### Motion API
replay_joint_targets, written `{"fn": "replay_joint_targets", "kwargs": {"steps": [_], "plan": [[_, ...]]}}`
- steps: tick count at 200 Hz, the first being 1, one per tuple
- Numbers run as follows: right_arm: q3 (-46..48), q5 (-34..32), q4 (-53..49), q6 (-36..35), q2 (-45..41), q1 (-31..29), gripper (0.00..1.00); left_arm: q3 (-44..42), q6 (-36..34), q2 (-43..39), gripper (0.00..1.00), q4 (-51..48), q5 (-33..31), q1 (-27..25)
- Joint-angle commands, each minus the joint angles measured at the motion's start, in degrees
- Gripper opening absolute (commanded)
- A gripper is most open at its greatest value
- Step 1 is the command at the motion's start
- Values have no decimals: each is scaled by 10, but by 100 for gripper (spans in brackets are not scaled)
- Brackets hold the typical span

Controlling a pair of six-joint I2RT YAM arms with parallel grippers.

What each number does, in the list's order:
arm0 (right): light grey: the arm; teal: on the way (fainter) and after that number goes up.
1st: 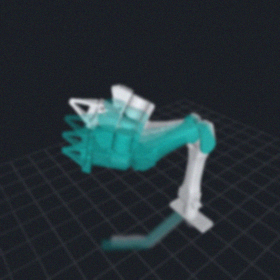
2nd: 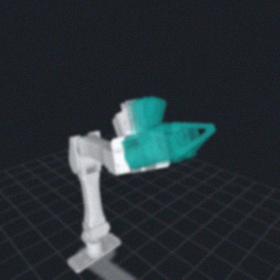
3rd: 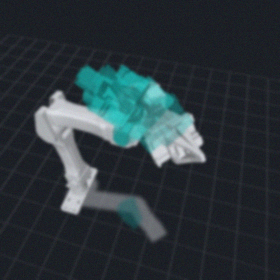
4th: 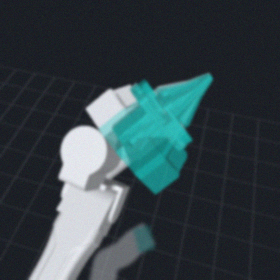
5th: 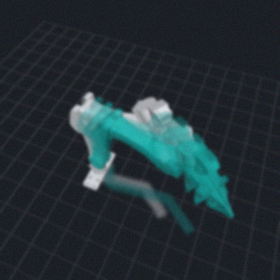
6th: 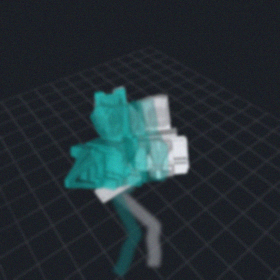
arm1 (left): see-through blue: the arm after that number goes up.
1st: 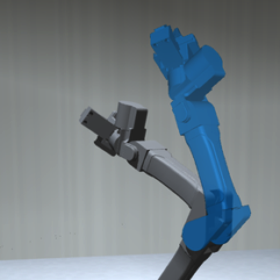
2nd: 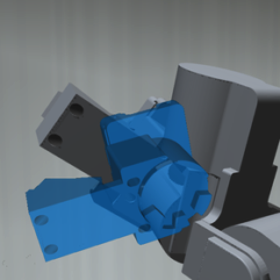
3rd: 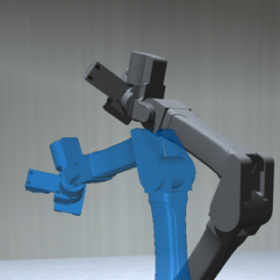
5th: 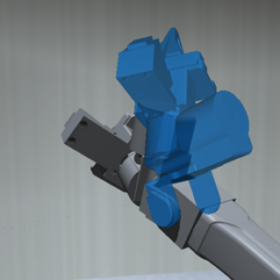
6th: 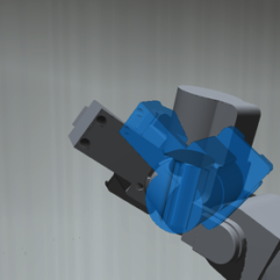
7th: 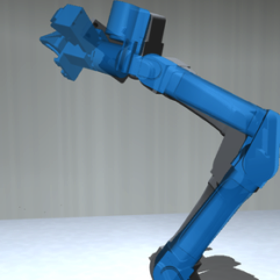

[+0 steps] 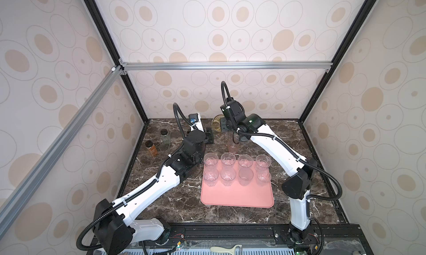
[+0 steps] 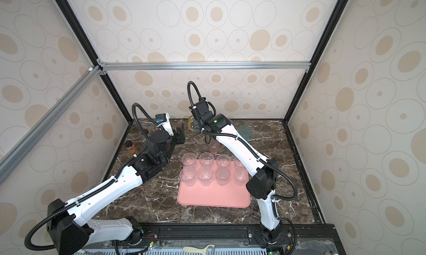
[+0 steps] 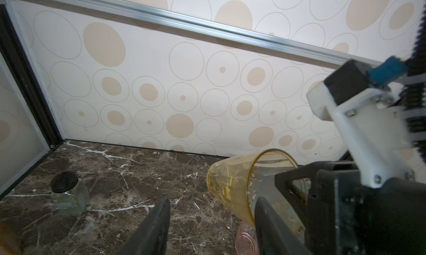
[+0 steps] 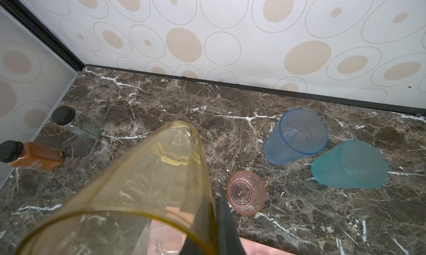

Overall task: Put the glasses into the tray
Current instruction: 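Carry the yellow glass over the tray corner nearest the robot with the right gripper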

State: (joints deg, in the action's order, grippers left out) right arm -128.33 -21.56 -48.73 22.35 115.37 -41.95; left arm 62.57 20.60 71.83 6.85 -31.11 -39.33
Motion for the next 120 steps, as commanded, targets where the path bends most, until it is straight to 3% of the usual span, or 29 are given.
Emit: {"fn": "replay_joint_targets", "kwargs": {"steps": [1, 48, 89, 120], "plan": [[-30, 44, -86, -18, -2, 1, 0, -3, -36, -9, 59, -43, 7, 29], [-1, 144, -138, -4, -54, -5, 0, -43, -16, -49, 60, -72, 64, 89], [44, 259, -145, 20, -79, -29, 0, -54, -12, -80, 59, -132, 69, 125], [73, 267, -163, 18, -86, -77, 0, -76, -8, -116, 59, -159, 70, 141]]}}
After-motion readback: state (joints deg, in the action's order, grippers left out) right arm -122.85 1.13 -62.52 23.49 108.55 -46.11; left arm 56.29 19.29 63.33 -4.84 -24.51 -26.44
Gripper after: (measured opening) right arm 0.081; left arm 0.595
